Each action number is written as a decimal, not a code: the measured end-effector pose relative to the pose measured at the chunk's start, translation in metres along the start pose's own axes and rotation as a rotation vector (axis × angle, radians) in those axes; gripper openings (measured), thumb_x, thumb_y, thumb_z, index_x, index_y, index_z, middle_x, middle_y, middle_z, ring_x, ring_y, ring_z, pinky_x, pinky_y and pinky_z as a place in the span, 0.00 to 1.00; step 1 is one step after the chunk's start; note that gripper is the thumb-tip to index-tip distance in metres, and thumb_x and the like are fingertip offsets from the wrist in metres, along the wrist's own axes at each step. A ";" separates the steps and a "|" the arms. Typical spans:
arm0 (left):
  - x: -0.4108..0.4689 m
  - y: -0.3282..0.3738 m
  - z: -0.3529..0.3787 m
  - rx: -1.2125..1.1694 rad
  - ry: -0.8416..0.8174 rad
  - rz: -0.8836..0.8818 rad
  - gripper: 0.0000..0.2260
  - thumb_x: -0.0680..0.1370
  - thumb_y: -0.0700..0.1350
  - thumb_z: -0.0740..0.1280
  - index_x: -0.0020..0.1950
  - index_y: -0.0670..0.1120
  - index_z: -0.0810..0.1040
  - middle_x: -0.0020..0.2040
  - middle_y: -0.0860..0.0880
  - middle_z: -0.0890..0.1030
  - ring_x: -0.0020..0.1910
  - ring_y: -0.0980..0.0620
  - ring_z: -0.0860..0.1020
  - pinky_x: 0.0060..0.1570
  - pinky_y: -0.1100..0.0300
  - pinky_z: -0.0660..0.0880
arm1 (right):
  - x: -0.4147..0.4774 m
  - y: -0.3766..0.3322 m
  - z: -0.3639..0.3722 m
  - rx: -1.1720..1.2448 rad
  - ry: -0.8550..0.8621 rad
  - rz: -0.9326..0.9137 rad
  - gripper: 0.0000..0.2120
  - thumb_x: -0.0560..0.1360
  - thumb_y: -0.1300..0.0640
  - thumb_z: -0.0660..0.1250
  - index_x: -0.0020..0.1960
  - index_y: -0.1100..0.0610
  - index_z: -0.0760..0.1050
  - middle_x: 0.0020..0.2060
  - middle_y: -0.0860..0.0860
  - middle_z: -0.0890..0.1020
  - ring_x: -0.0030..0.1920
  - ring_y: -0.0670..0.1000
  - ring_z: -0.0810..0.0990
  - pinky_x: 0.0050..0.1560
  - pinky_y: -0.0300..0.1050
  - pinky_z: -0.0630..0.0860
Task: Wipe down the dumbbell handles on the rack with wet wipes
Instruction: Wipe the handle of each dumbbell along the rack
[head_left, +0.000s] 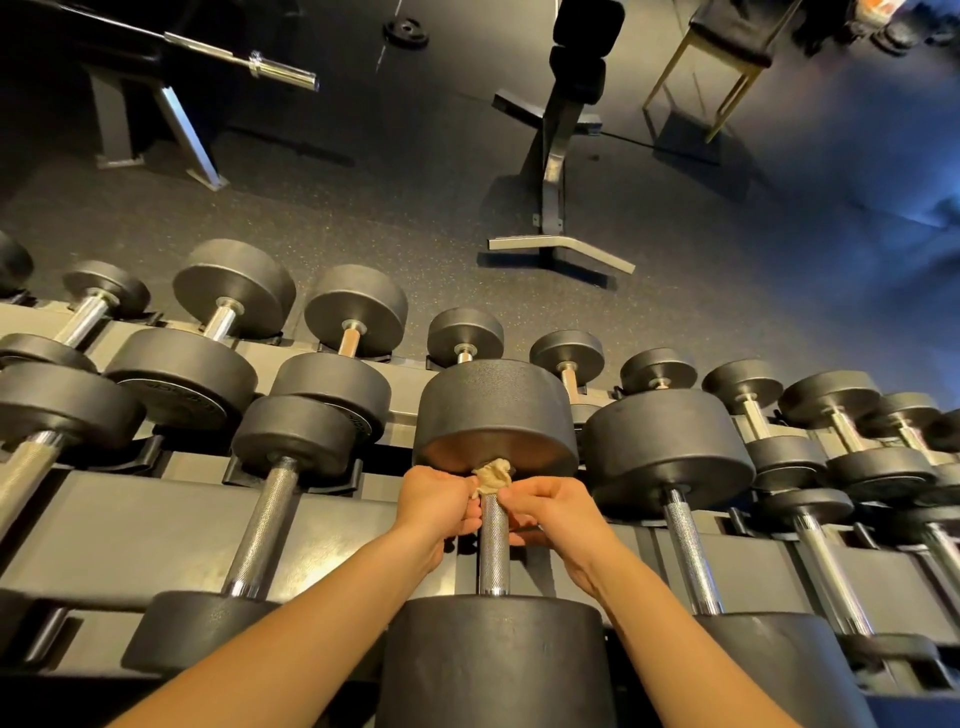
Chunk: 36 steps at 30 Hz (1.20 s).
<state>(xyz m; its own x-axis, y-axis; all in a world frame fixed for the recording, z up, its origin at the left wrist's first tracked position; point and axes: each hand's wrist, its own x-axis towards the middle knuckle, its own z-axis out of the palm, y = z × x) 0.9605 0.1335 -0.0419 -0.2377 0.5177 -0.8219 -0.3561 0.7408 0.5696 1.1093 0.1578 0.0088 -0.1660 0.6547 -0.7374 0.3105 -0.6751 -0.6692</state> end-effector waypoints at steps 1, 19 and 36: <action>0.000 -0.001 0.000 0.046 0.005 0.022 0.07 0.79 0.39 0.72 0.44 0.36 0.84 0.30 0.44 0.81 0.24 0.54 0.77 0.28 0.60 0.79 | 0.000 0.001 -0.002 -0.015 -0.023 -0.010 0.07 0.78 0.63 0.71 0.53 0.64 0.84 0.46 0.61 0.87 0.45 0.54 0.86 0.45 0.45 0.84; -0.019 0.019 -0.005 0.270 -0.143 0.148 0.16 0.77 0.56 0.73 0.45 0.43 0.86 0.40 0.46 0.87 0.40 0.49 0.85 0.36 0.56 0.84 | 0.012 0.004 0.002 -0.222 0.196 -0.055 0.10 0.80 0.60 0.69 0.45 0.66 0.82 0.29 0.53 0.78 0.28 0.47 0.74 0.32 0.44 0.78; 0.001 -0.004 -0.005 0.368 -0.048 0.127 0.16 0.84 0.47 0.63 0.39 0.43 0.79 0.29 0.48 0.76 0.28 0.52 0.73 0.30 0.60 0.69 | 0.024 0.010 0.000 -0.726 0.272 -0.146 0.20 0.81 0.51 0.67 0.32 0.55 0.78 0.26 0.50 0.83 0.29 0.48 0.83 0.43 0.49 0.84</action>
<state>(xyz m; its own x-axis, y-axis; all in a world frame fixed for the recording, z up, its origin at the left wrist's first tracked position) 0.9570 0.1293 -0.0448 -0.2135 0.6284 -0.7480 0.0231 0.7687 0.6392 1.1088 0.1666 -0.0153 -0.0465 0.8429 -0.5360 0.8523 -0.2465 -0.4614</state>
